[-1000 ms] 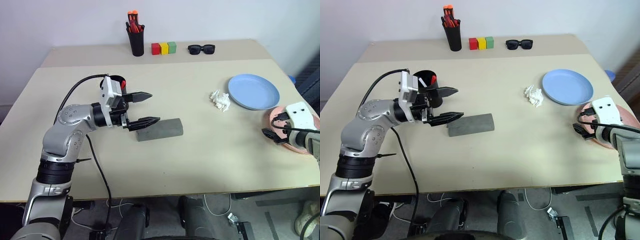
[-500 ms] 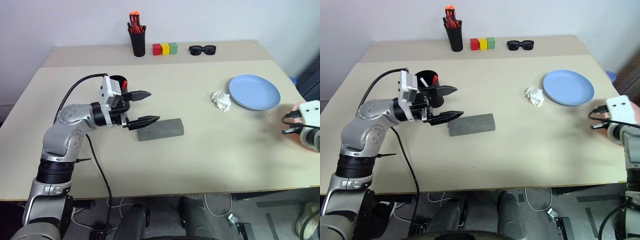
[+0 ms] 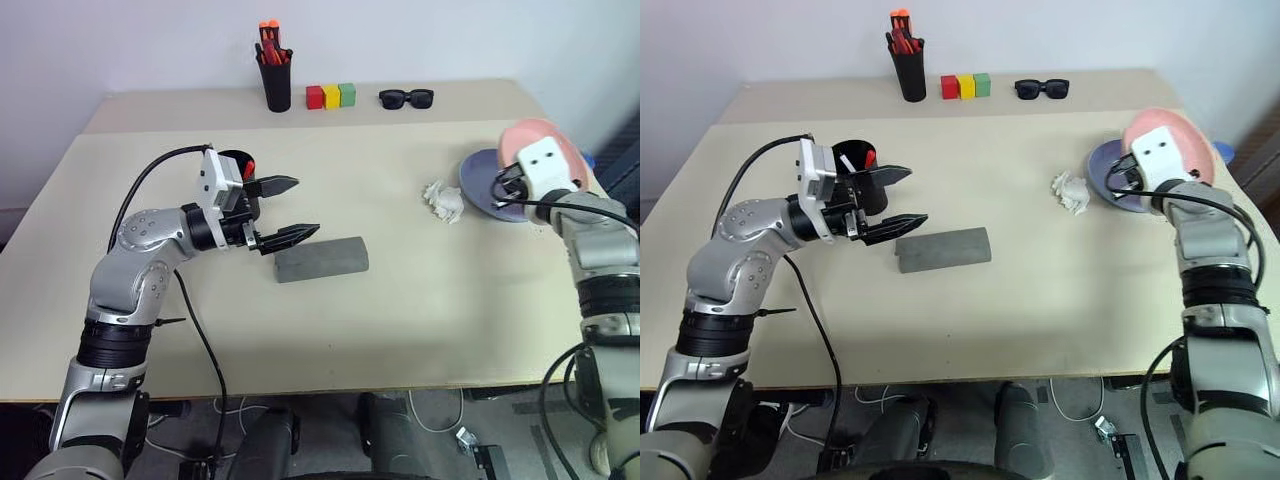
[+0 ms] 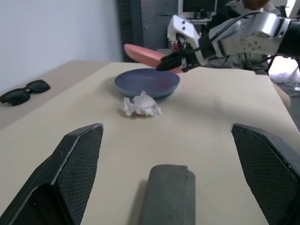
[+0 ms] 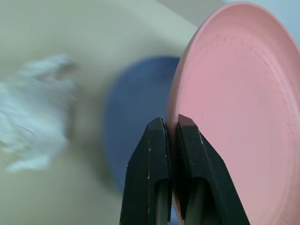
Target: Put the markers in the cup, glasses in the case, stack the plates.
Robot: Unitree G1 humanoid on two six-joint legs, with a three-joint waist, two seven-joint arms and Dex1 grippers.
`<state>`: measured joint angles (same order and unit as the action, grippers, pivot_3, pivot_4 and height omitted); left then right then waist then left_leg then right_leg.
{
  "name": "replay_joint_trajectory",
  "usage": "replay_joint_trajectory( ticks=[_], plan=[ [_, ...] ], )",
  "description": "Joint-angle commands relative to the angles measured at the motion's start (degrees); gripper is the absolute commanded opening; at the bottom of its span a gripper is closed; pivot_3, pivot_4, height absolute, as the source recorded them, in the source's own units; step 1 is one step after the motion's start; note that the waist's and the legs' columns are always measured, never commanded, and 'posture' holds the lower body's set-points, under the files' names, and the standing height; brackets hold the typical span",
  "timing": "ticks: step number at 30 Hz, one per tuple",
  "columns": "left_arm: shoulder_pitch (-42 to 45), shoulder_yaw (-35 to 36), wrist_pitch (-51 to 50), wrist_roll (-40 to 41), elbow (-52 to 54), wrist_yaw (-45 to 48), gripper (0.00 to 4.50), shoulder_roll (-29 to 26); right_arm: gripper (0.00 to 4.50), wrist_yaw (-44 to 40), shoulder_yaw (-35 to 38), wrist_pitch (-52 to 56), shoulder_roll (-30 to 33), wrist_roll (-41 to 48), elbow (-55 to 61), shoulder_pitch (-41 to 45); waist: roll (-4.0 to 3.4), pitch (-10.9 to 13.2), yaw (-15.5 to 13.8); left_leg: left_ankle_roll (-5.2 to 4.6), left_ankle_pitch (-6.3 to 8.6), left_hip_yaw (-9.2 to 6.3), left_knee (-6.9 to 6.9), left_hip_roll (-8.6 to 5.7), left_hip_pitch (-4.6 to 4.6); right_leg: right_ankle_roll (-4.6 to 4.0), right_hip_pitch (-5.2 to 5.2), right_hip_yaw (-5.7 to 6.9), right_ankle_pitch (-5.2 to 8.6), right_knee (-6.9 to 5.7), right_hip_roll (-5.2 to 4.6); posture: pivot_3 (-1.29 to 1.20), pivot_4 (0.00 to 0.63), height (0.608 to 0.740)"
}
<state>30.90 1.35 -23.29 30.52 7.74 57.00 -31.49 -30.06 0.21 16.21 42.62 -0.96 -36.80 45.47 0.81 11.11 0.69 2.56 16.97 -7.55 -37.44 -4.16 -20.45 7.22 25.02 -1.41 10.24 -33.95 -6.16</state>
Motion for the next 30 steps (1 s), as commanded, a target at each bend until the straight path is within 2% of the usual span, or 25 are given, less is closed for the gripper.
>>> replay_joint_trajectory(
  ticks=[1, 3, 7, 9, 13, 18, 27, 30],
  plan=[
    [-1.3, 1.8, -0.6, 0.7, 4.1, -1.4, 4.5, -1.2, 0.7, -1.8, -0.6, -1.4, -0.3, -0.9, -3.6, 2.6, 0.0, 0.0, 0.2, 0.0, 0.0, 0.01, 0.01, 0.0, 0.03, 0.0, 0.01, 0.0, 0.0, 0.0, 0.0, 0.0, 0.15, 0.74],
    [-1.9, 2.3, -1.3, 1.1, 4.9, -2.2, 4.5, -1.5, 1.47, -2.0, -0.6, -2.1, -0.7, -1.1, -4.5, 3.2, 0.0, 0.0, 0.2, 0.0, 0.0, 0.0, 0.04, 0.01, 0.02, 0.0, 0.02, 0.0, 0.0, -0.02, 0.0, 0.0, 0.15, 0.74],
    [-2.3, 2.5, -1.9, 1.7, 5.4, -2.8, 4.5, -1.8, 3.58, -2.4, 0.6, -2.8, -1.5, 0.3, -3.8, 4.2, -0.01, 0.0, 0.4, 0.0, 0.0, 0.01, 0.03, 0.01, 0.04, -0.01, 0.04, 0.0, 0.0, -0.06, 0.0, 0.0, 0.15, 0.74],
    [-2.3, 2.5, -1.9, 1.7, 5.3, -2.9, 4.5, -1.8, 4.42, -3.2, 2.5, -0.9, -2.4, 3.1, -1.8, 4.4, -0.01, 0.0, 0.5, 0.0, 0.0, 0.03, 0.04, 0.02, 0.07, -0.01, 0.04, 0.0, 0.0, -0.07, 0.01, 0.0, 0.15, 0.74],
    [-1.4, 2.2, -1.4, 1.6, 4.5, -3.0, 4.5, -1.3, 4.42, -4.7, 6.1, 4.7, -6.0, 9.3, 7.6, 2.0, -0.01, 0.0, 0.7, 0.0, 0.0, 0.02, 0.06, 0.04, 0.07, -0.01, 0.06, -0.01, -0.01, -0.08, 0.04, 0.0, 0.15, 0.74],
    [-0.7, 1.9, -1.0, 1.3, 4.1, -2.9, 4.5, -1.2, 4.42, -2.7, 3.8, 6.0, -9.8, 7.9, 12.6, -2.0, 0.0, 0.0, 0.1, 0.0, 0.0, -0.02, 0.04, 0.02, 0.04, -0.01, 0.07, -0.01, -0.01, -0.11, 0.04, 0.0, 0.15, 0.74],
    [-1.1, 2.1, -1.9, 1.1, 5.9, -3.4, 4.5, -2.5, 4.42, 2.8, 0.0, -1.3, -11.6, 1.0, -5.0, 2.6, 0.0, 0.0, 0.6, 0.01, 0.0, 0.0, 0.04, 0.01, 0.04, -0.02, 0.09, -0.02, -0.01, -0.11, 0.03, 0.0, 0.15, 0.74],
    [-1.3, 2.2, -2.0, 1.1, 6.3, -4.0, 4.5, -2.8, 3.53, 1.7, -0.3, -2.2, -12.5, 0.8, -7.9, 3.4, 0.0, 0.0, 0.7, 0.01, -0.01, 0.01, 0.11, 0.03, 0.07, -0.03, 0.11, -0.02, -0.01, -0.11, 0.04, 0.0, 0.15, 0.74]
  ],
)
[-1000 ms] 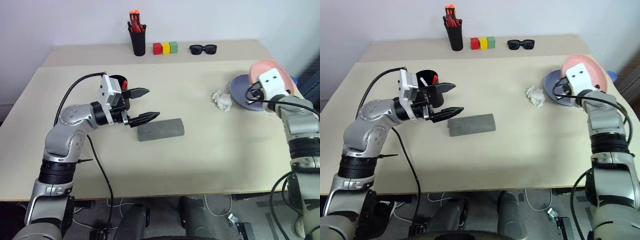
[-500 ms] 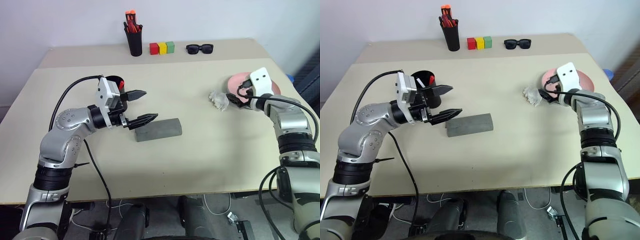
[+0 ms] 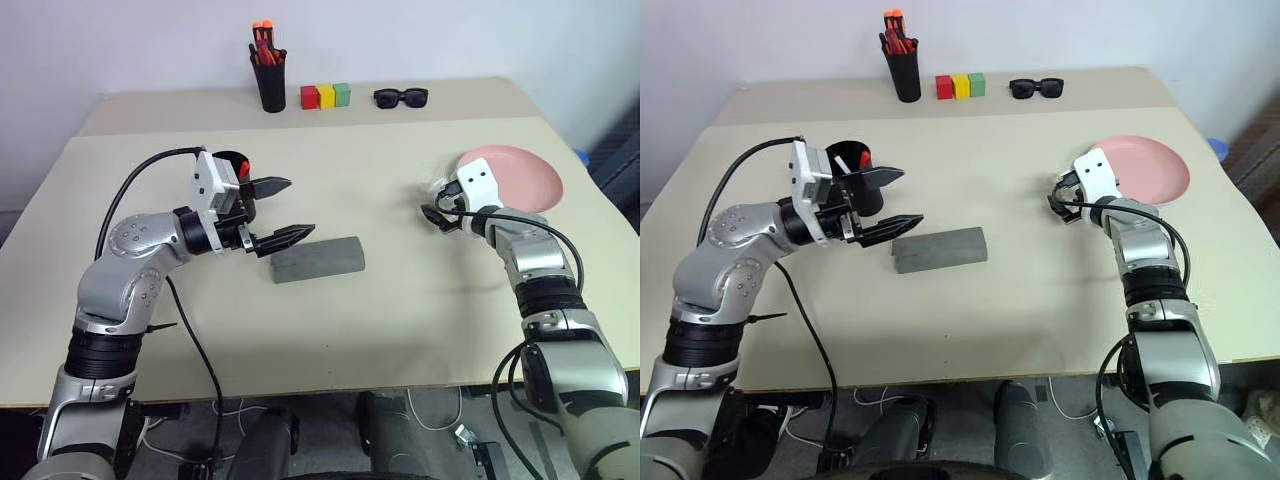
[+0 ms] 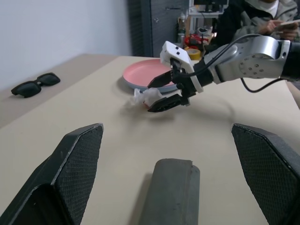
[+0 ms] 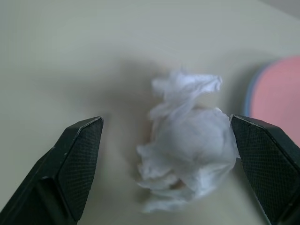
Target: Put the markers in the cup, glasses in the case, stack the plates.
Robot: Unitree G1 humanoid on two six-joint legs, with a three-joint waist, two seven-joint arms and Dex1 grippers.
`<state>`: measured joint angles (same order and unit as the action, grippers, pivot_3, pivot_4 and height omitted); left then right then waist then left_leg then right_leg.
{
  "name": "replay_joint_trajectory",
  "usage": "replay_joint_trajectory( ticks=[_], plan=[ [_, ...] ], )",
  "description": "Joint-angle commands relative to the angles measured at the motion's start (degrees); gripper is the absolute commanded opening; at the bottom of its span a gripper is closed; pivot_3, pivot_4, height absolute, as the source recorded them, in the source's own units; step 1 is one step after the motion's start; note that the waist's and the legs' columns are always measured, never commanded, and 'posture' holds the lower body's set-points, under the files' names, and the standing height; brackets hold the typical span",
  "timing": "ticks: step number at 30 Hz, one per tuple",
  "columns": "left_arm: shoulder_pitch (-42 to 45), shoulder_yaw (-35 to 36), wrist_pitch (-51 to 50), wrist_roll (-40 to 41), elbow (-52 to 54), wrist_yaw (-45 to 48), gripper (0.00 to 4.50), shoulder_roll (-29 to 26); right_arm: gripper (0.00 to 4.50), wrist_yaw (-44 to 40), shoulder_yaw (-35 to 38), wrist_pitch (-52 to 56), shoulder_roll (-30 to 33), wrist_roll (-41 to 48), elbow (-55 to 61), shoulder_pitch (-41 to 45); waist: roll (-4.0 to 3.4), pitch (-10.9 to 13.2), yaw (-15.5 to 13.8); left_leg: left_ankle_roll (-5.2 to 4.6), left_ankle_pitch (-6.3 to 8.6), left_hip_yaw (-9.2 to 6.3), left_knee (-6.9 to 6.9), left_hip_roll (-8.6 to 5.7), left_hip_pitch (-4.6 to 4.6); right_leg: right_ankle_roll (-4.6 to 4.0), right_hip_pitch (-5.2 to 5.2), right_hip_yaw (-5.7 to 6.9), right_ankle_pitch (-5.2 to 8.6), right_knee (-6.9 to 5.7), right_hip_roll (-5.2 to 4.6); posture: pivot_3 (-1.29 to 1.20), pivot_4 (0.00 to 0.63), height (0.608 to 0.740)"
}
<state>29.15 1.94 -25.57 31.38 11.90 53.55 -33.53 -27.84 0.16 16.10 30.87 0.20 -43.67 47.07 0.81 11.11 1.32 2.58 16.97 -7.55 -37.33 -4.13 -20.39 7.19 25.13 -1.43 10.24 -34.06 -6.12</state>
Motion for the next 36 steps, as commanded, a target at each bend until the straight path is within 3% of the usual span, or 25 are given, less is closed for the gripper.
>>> replay_joint_trajectory(
  ticks=[1, 7, 12, 18, 21, 27, 28, 31, 33, 36],
  plan=[
    [0.3, 1.6, 0.4, 0.2, 2.2, -0.6, 4.5, -0.8, 3.12, -0.6, 0.2, -2.1, -1.0, 0.1, -1.1, 2.0, 0.0, 0.0, 0.1, 0.0, 0.0, 0.0, 0.01, 0.0, 0.0, 0.0, 0.01, 0.0, 0.0, 0.0, 0.0, 0.0, 0.15, 0.74],
    [-0.1, 1.1, 1.1, -0.3, 2.2, -1.5, 4.5, -0.4, 0.14, -2.2, 2.0, -2.5, -0.5, 1.6, 0.9, 2.3, 0.0, 0.0, 0.6, 0.01, 0.0, 0.0, 0.01, 0.0, -0.01, 0.0, 0.01, -0.01, 0.0, -0.01, 0.0, 0.0, 0.15, 0.74],
    [0.7, 1.1, 1.5, 0.1, 1.1, -1.1, 4.5, 0.3, 0.06, -5.4, 6.1, -1.1, 1.6, 6.0, 6.1, 2.9, -0.02, 0.0, 1.0, 0.01, -0.01, -0.01, 0.01, -0.01, -0.04, 0.0, 0.04, -0.01, 0.0, -0.01, 0.0, 0.0, 0.15, 0.74],
    [1.2, 0.8, 1.9, -0.4, 0.4, -0.9, 4.5, 0.5, 0.06, 3.1, 8.0, -6.2, 5.0, 2.9, -4.4, 7.9, -0.02, 0.0, 1.0, 0.0, 0.0, -0.01, 0.03, -0.01, -0.04, 0.0, 0.04, -0.01, 0.0, -0.01, 0.0, 0.0, 0.15, 0.74],
    [1.3, 0.7, 2.1, -0.7, 0.4, -1.1, 4.5, 0.6, 1.22, 5.3, 7.6, -8.2, 5.5, 1.7, -10.1, 9.5, -0.01, 0.0, 1.1, 0.0, 0.0, 0.0, 0.06, 0.0, -0.02, -0.01, 0.04, -0.01, 0.0, 0.0, 0.0, 0.0, 0.15, 0.74],
    [0.8, 1.2, 1.7, -0.5, 1.0, -1.4, 4.5, 0.1, 4.18, 8.0, 5.8, -12.9, 5.7, -1.3, -15.2, 10.6, -0.03, 0.0, 1.3, 0.01, 0.0, 0.05, 0.09, 0.0, -0.03, -0.01, 0.08, -0.06, 0.0, -0.01, 0.0, 0.0, 0.15, 0.74],
    [0.7, 1.5, 1.5, -0.4, 1.1, -1.5, 4.5, -0.1, 4.48, 9.5, 5.8, -14.1, 6.3, -2.0, -15.2, 10.8, -0.03, 0.0, 1.3, 0.01, 0.0, 0.06, 0.09, 0.0, -0.04, -0.01, 0.09, -0.06, 0.0, -0.01, 0.0, 0.0, 0.15, 0.74],
    [0.1, 2.1, 1.4, -0.2, 1.4, -1.6, 4.5, -0.7, 4.48, 10.4, 7.8, -16.4, 6.9, -0.6, -12.6, 11.2, -0.03, 0.0, 1.2, 0.01, 0.0, 0.05, 0.08, -0.01, -0.05, -0.01, 0.09, -0.07, 0.0, -0.01, 0.0, 0.0, 0.15, 0.74],
    [-0.4, 2.5, 1.3, 0.2, 1.8, -1.6, 4.5, -1.0, 4.48, 5.8, 9.9, -15.8, 5.6, 3.8, -7.5, 10.2, -0.03, 0.0, 1.3, 0.01, 0.0, 0.05, 0.08, -0.01, -0.05, 0.0, 0.09, -0.07, 0.0, -0.01, 0.0, 0.0, 0.15, 0.74],
    [-1.6, 3.7, 0.8, 0.9, 2.6, -1.5, 4.5, -1.7, 4.48, -5.6, 9.7, -9.6, 3.1, 12.0, 10.2, 3.4, -0.03, 0.0, 1.4, 0.0, 0.0, 0.05, 0.11, 0.04, -0.02, 0.0, 0.09, -0.07, 0.0, 0.0, 0.03, 0.0, 0.15, 0.74]
  ],
)
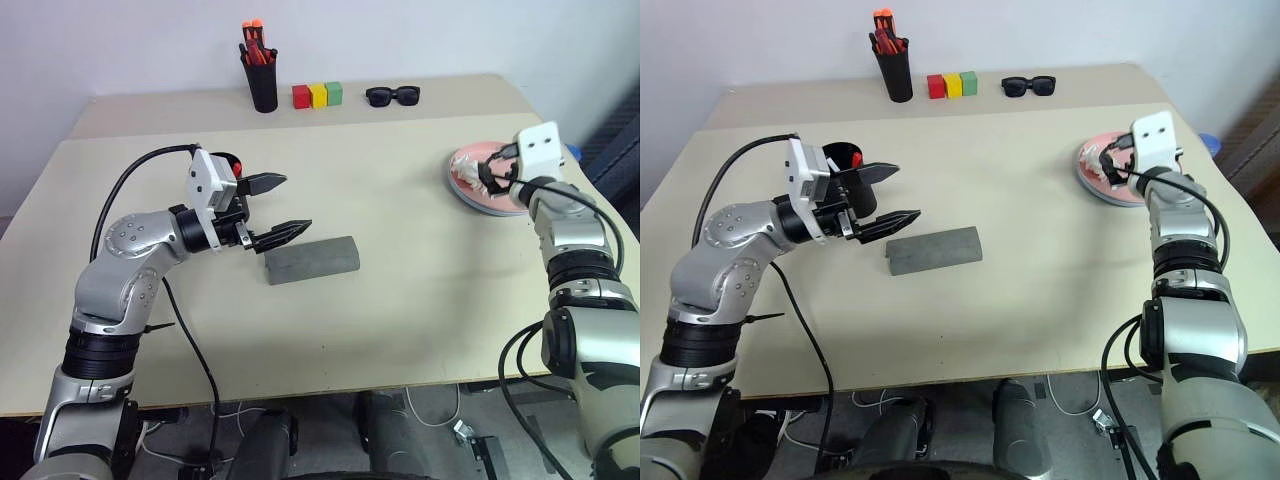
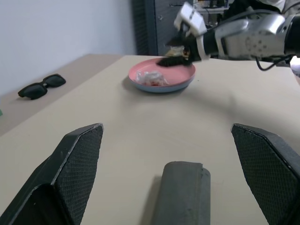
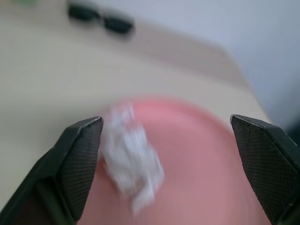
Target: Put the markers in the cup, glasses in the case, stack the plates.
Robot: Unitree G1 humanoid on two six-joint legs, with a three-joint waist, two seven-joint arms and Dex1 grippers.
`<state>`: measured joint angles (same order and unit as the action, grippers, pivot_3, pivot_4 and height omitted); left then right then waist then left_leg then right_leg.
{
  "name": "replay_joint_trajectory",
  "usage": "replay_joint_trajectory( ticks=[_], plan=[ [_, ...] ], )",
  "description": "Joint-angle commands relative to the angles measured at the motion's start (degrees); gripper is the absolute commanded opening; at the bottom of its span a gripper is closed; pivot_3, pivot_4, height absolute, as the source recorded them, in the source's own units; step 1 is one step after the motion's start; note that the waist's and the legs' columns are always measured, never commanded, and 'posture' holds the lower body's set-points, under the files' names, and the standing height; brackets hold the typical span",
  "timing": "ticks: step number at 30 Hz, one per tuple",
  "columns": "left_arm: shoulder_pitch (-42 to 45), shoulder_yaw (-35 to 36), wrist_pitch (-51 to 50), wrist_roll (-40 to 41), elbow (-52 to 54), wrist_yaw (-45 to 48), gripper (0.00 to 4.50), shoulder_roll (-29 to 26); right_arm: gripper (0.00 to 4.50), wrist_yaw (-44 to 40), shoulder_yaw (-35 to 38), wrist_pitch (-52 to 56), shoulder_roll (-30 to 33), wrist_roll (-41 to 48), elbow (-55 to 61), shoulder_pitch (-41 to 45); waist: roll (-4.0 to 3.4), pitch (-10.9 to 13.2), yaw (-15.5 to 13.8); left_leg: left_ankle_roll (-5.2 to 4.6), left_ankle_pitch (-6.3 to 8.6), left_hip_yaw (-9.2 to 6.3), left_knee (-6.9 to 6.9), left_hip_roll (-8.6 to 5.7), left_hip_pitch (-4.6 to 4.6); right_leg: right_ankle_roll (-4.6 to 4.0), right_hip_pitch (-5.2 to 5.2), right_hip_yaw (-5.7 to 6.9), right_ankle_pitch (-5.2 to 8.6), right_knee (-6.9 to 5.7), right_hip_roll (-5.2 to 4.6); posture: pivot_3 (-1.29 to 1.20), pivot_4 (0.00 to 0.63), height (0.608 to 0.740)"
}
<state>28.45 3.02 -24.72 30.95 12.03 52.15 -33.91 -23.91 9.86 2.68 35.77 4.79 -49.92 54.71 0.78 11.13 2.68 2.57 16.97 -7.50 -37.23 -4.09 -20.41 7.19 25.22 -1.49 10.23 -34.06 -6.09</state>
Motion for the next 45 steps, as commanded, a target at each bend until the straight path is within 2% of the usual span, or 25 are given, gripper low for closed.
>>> replay_joint_trajectory(
  ticks=[1, 5, 7, 8, 12, 15, 16, 19, 25, 30, 35, 38, 45],
  plan=[
    [-1.5, 3.1, -0.3, 1.7, 3.0, 0.0, 4.5, -1.7, 4.48, -13.1, -0.7, 6.8, -2.1, 10.5, 24.2, -8.0, -0.01, 0.0, 0.0, -0.01, 0.0, -0.01, 0.02, 0.03, 0.02, 0.0, 0.0, 0.0, 0.0, -0.02, 0.03, 0.0, 0.15, 0.74],
    [-4.5, 6.5, -2.8, 4.8, 6.4, 0.3, 4.5, -4.4, 4.48, -26.4, -3.2, 20.9, 0.6, 26.3, 54.3, -23.6, -0.03, 0.0, -0.7, -0.04, 0.03, -0.17, 0.0, 0.07, -0.04, -0.01, 0.03, 0.03, 0.0, -0.08, 0.1, 0.0, 0.15, 0.74],
    [-6.5, 9.0, -4.0, 7.3, 7.9, 1.0, 4.5, -5.8, 4.48, -29.9, -3.7, 24.4, 1.7, 31.2, 62.8, -28.5, -0.04, 0.0, -0.9, -0.07, 0.05, -0.18, -0.02, 0.04, -0.08, 0.0, 0.03, 0.03, 0.0, -0.06, 0.06, 0.0, 0.15, 0.74],
    [-7.7, 10.3, -4.4, 8.3, 8.4, 1.3, 4.5, -6.5, 4.48, -29.0, -4.4, 24.8, 1.2, 30.6, 64.2, -29.1, -0.04, 0.0, -1.0, -0.08, 0.05, -0.16, -0.03, 0.02, -0.09, 0.01, 0.03, 0.02, 0.01, -0.05, 0.03, 0.0, 0.15, 0.74],
    [-13.6, 14.7, -3.9, 8.9, 10.2, 1.6, 4.5, -8.8, 4.48, -30.7, -8.3, 23.1, 0.2, 28.2, 66.2, -30.6, -0.02, 0.0, -0.4, -0.06, 0.04, -0.05, -0.17, 0.06, 0.13, 0.02, -0.19, 0.01, 0.01, -0.05, 0.05, 0.0, 0.15, 0.74],
    [-17.4, 16.1, -3.8, 8.6, 11.5, 1.3, 4.5, -9.8, 4.48, -32.3, -8.9, 26.8, -0.2, 30.9, 65.0, -29.2, -0.02, 0.0, -0.4, -0.06, 0.04, -0.08, -0.17, 0.13, 0.23, 0.0, -0.29, 0.02, 0.03, -0.06, 0.15, 0.0, 0.15, 0.74],
    [-18.5, 16.8, -4.4, 9.4, 12.1, 1.0, 4.5, -10.0, 4.48, -33.6, -7.9, 29.8, 0.0, 34.3, 64.4, -28.7, -0.02, 0.0, -0.5, -0.06, 0.04, -0.08, -0.17, 0.13, 0.21, -0.02, -0.28, 0.02, 0.02, -0.06, 0.15, 0.0, 0.15, 0.74],
    [-22.1, 18.4, -4.4, 10.1, 13.0, 1.1, 4.5, -9.9, 4.48, -38.7, -6.9, 33.6, 3.1, 38.1, 64.4, -29.0, -0.02, 0.0, -1.0, -0.06, 0.04, -0.11, -0.22, 0.11, 0.1, -0.04, -0.25, 0.02, 0.0, -0.01, 0.13, 0.0, 0.15, 0.74],
    [-28.1, 20.6, -0.8, 9.3, 10.3, 5.8, 4.5, -10.8, 4.48, -40.2, -6.0, 29.4, 6.7, 35.3, 68.3, -30.7, -0.02, 0.0, -1.9, -0.07, 0.05, -0.09, -0.2, 0.13, 0.1, -0.05, -0.23, 0.04, 0.01, 0.03, 0.14, 0.0, 0.15, 0.74],
    [-30.1, 19.0, 1.9, 8.2, 10.2, 7.3, 4.5, -10.1, 4.48, -44.9, -3.0, 26.4, 11.8, 34.5, 67.9, -35.0, 0.0, 0.0, -2.2, -0.07, 0.05, -0.07, -0.26, 0.11, 0.05, -0.06, -0.27, 0.05, 0.02, 0.07, 0.12, 0.0, 0.15, 0.74],
    [-30.5, 16.3, 2.9, 7.5, 9.4, 10.2, 4.5, -10.5, 4.48, -44.5, -0.6, 21.0, 14.0, 29.7, 65.9, -39.4, 0.0, 0.0, -2.0, -0.07, 0.05, -0.06, -0.24, 0.14, 0.1, -0.06, -0.27, 0.05, 0.02, 0.04, 0.13, 0.0, 0.15, 0.74],
    [-28.1, 13.0, 3.7, 6.3, 8.2, 11.5, 4.5, -10.2, 4.48, -44.1, 0.9, 17.0, 13.9, 26.9, 64.7, -42.8, 0.01, 0.0, -2.1, -0.07, 0.05, -0.03, -0.24, 0.14, 0.11, -0.06, -0.29, 0.05, 0.02, 0.04, 0.13, 0.0, 0.15, 0.74],
    [-21.1, 6.5, 4.8, 4.8, 4.8, 11.5, 4.5, -6.7, 4.48, -40.9, 3.8, 16.4, 15.4, 24.7, 66.5, -44.8, 0.01, 0.0, -2.0, -0.07, 0.04, -0.04, -0.29, 0.12, 0.1, -0.09, -0.31, 0.04, 0.0, 0.04, 0.12, 0.0, 0.15, 0.74]
  ],
)
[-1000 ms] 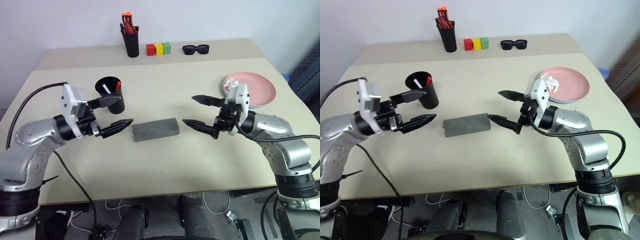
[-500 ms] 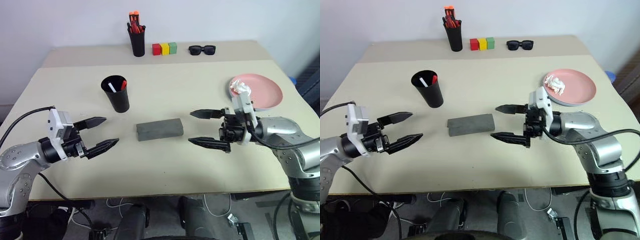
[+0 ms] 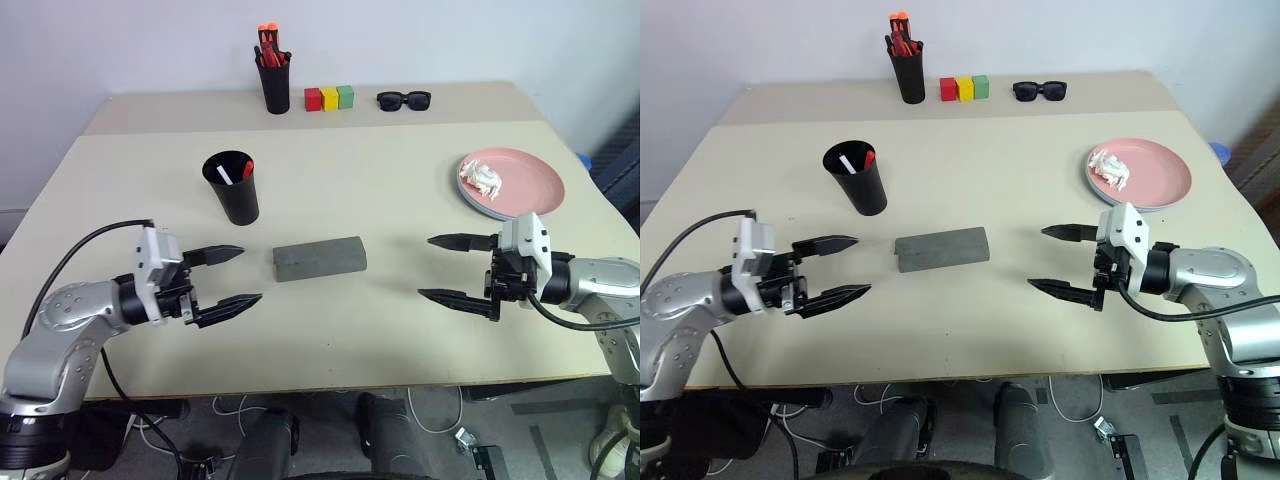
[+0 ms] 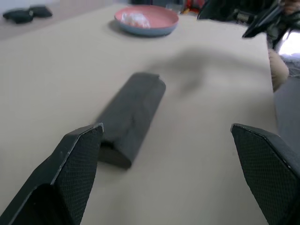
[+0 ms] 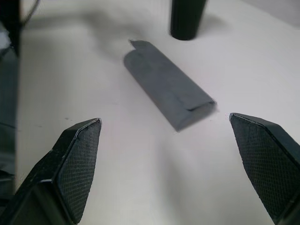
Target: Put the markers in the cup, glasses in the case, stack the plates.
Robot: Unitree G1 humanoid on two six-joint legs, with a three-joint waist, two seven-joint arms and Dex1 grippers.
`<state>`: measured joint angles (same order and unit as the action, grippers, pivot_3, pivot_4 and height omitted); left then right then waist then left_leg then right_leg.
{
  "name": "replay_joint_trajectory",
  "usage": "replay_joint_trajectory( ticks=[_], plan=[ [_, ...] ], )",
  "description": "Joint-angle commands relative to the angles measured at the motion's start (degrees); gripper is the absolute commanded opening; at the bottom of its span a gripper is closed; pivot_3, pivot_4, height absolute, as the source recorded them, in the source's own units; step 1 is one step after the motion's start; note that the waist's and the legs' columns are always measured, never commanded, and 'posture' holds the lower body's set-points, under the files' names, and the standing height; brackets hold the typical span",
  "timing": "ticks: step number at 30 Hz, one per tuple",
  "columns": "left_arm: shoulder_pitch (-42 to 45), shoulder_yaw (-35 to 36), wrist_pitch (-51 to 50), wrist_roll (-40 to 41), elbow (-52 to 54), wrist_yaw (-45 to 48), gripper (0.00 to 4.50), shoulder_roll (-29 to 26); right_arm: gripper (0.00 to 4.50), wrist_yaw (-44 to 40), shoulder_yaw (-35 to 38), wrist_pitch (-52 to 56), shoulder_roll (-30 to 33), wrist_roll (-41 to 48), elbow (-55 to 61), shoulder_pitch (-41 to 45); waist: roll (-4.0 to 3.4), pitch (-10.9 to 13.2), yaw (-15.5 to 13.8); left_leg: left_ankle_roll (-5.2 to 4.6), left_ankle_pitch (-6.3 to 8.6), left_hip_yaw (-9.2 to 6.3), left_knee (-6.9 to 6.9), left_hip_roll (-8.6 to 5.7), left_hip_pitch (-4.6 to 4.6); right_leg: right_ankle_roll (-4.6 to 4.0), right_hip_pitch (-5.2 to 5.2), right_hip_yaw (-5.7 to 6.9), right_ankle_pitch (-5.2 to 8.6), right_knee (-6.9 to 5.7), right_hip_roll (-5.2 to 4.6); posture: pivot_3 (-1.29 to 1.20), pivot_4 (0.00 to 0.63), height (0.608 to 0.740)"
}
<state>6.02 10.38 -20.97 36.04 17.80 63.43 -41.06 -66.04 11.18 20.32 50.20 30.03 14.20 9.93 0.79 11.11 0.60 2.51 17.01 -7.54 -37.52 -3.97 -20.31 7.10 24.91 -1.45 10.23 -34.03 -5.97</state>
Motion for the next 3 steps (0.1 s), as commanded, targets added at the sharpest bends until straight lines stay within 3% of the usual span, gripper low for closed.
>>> replay_joint_trajectory(
  ticks=[1, 3],
  plan=[
    [2.0, -1.5, 1.6, -0.9, -1.8, 0.3, 4.5, 0.9, 4.48, 1.5, 2.5, -1.1, 1.1, -0.5, 2.8, -0.1, 0.0, 0.0, 0.2, 0.0, 0.0, 0.0, 0.01, 0.01, 0.01, 0.0, 0.01, 0.0, 0.0, 0.0, 0.01, 0.0, 0.15, 0.74],
    [2.9, -2.1, 2.1, -1.4, -2.9, 0.3, 4.5, 1.5, 4.48, 1.7, 2.4, 0.1, 1.5, 0.2, 3.6, 0.5, 0.0, 0.0, 0.2, 0.0, 0.0, 0.01, 0.06, 0.03, 0.05, 0.01, 0.01, 0.0, 0.0, -0.01, 0.02, 0.0, 0.15, 0.74]
  ],
)
